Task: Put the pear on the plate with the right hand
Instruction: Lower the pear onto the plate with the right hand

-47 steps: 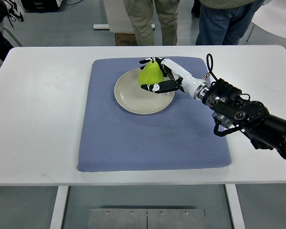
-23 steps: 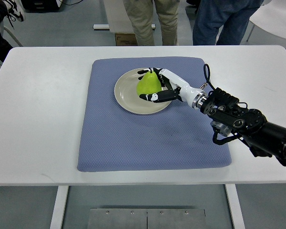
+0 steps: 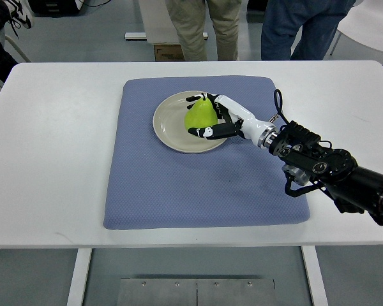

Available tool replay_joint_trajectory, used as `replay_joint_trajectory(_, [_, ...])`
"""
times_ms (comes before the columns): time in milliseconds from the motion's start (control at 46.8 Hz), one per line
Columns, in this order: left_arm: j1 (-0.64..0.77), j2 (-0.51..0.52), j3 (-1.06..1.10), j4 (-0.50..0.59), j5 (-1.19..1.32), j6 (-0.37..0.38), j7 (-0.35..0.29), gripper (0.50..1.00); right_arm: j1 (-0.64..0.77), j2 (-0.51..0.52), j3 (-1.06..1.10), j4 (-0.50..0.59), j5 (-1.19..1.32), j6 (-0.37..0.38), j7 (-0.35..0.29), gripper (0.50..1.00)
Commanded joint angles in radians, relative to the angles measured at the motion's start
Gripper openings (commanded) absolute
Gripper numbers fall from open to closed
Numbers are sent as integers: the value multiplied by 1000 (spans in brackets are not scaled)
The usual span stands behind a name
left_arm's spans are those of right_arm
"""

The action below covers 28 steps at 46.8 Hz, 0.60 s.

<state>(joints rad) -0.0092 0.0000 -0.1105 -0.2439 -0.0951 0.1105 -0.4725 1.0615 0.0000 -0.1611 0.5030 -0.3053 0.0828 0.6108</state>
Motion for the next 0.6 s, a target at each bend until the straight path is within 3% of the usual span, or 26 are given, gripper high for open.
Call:
replay_joint_trajectory(0, [0, 0, 0, 0, 0, 0, 0, 1000, 0, 0, 0, 0, 0, 0, 0, 734])
replay_joint_trajectory(43, [0, 0, 0, 0, 0, 0, 0, 1000, 0, 0, 2, 0, 2, 0, 0, 798])
replay_joint_trajectory(321, [0, 0, 0, 0, 0, 0, 0, 1000, 2, 0, 29, -1, 5, 0, 0, 970])
replay_joint_trajectory(578, [0, 0, 0, 0, 0, 0, 0, 1000, 5, 0, 31, -3, 3, 0, 0, 989])
